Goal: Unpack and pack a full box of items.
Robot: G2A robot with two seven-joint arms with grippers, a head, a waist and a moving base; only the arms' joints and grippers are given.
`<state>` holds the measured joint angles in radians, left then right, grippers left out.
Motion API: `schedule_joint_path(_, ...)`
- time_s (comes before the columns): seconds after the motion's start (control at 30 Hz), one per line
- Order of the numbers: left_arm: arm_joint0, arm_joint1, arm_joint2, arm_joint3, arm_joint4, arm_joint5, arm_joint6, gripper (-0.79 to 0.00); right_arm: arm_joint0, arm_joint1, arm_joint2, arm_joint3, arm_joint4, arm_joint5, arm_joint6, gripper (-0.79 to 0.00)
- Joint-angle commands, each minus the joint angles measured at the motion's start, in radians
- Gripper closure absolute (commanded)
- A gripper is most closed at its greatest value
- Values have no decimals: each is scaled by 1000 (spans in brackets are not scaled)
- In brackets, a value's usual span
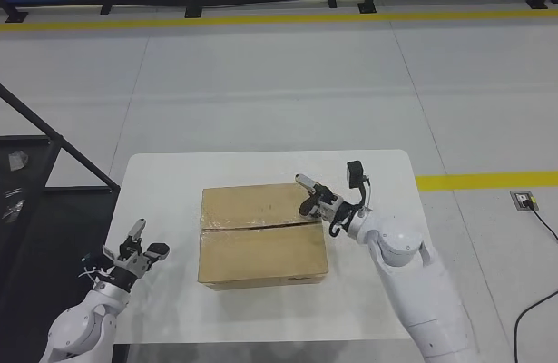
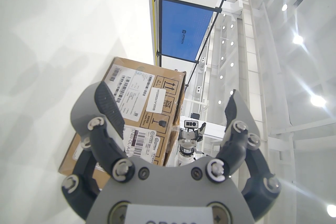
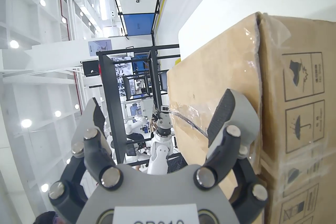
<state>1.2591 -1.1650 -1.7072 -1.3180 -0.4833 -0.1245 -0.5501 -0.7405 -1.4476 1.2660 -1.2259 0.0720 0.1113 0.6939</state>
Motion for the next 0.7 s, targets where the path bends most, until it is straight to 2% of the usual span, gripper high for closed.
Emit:
schedule_joint_path(0.0,2,1,-1,-2,0,-3,-1,-785,23,-5,-24,38,10,-4,-4,-785)
schedule_joint_path(0.3,11,4,-9,5,-6,-5,-7,-785,112,-39,-141,169,48,-64,-23,-785)
schedule_joint_path(0.67,8,8,-11,12,-10,-4,-16,-785,193,-91,-294,269,120,-127,89,-785)
